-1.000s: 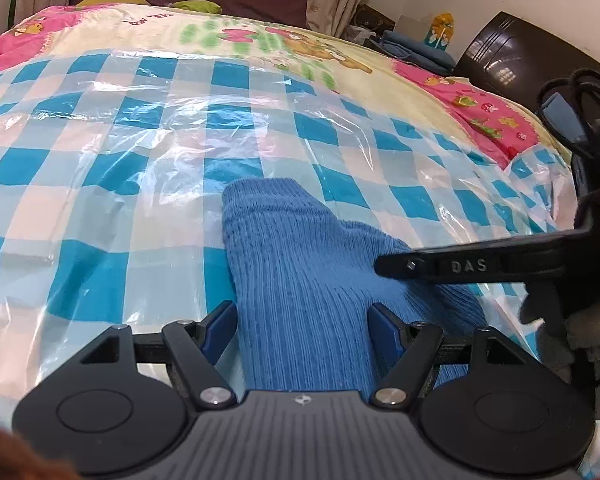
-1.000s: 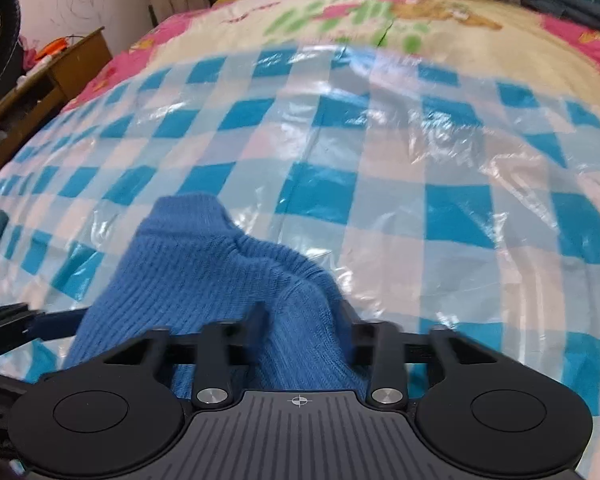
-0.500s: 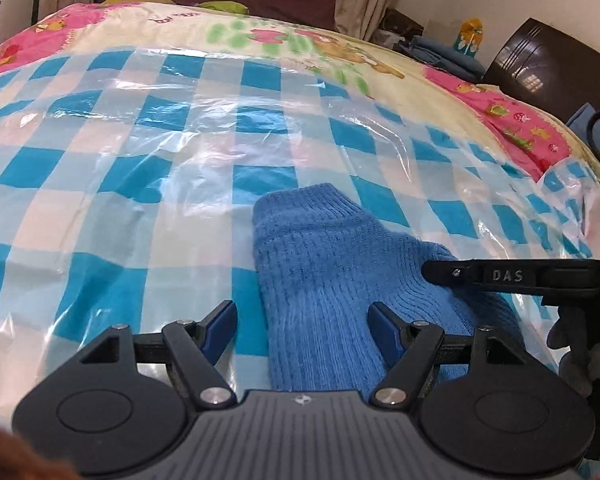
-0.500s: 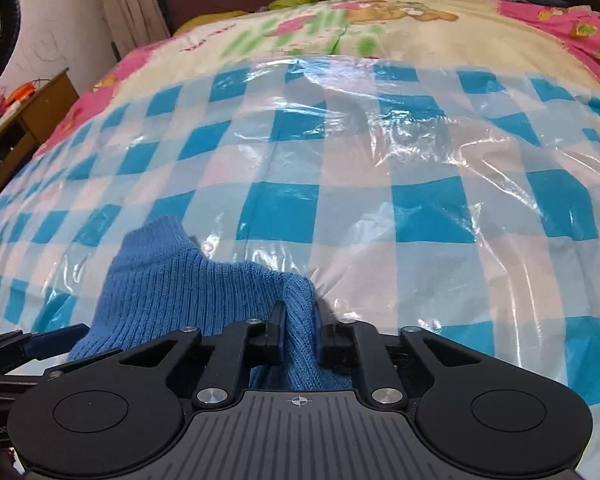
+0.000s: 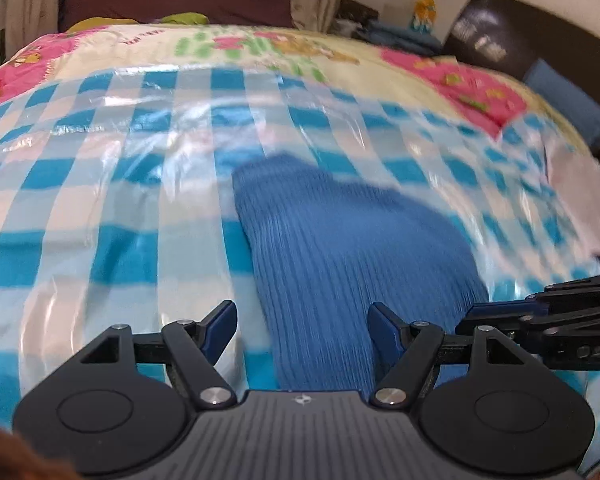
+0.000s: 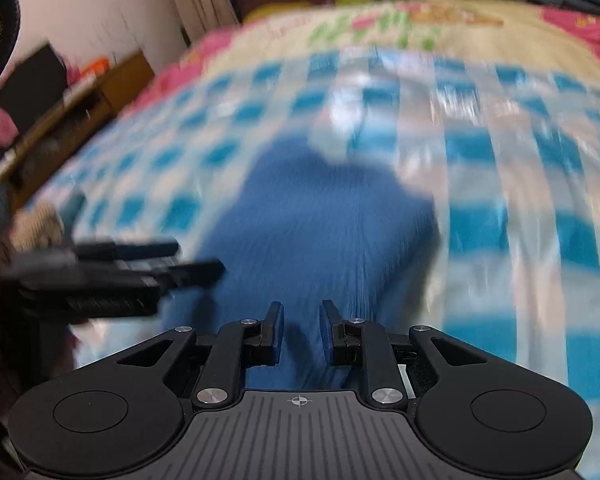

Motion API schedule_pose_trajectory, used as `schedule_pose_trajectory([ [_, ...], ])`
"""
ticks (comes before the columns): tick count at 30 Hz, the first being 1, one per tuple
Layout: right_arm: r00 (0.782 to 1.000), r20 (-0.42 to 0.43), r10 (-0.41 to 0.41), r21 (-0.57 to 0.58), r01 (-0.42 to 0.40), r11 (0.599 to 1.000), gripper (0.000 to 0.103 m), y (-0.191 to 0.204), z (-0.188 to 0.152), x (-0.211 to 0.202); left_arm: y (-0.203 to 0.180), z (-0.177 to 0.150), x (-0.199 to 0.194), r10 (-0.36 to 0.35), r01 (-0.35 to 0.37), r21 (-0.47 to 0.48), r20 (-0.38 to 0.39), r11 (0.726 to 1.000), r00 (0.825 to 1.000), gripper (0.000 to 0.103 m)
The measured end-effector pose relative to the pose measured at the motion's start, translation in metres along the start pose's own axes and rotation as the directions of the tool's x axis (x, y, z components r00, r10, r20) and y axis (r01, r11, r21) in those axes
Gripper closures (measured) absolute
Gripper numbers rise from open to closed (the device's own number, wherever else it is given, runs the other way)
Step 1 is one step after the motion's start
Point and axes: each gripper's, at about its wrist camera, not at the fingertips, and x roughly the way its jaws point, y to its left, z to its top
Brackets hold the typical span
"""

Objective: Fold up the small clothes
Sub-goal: 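Open the right tool and pull it back from the folded sweater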

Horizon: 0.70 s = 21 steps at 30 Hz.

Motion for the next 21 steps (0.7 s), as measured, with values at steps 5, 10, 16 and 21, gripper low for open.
schedule_pose_trajectory([
  [5, 0.992, -0.044, -0.121, -0.043, 0.119, 0.992, 0.093, -0.009, -0.017, 0.013, -0.009, -0.021, 0.0, 0.006, -0.005, 0.029, -0.053, 1.0, 0.999, 0.027],
  [10, 0.987, -0.048, -0.152, -0.038, 0.15, 0.988, 0.092, -0.008, -0.016, 0.01, -0.018, -0.027, -0.008, 0.023, -0.019, 0.063, -0.056, 0.998, 0.998, 0.027],
  [16, 0.989, 0.002, -0.146, -0.004, 0.146, 0.989, 0.083, 0.007, -0.029, -0.013, -0.023, -0.033, -0.013, 0.026, -0.022, 0.06, -0.063, 0.998, 0.998, 0.027],
  [21, 0.982, -0.041, -0.186, 0.011, 0.187, 0.982, 0.08, 0.006, -0.043, -0.002, -0.03, -0.039, -0.015, 0.043, -0.038, 0.064, -0.078, 0.997, 0.996, 0.027],
])
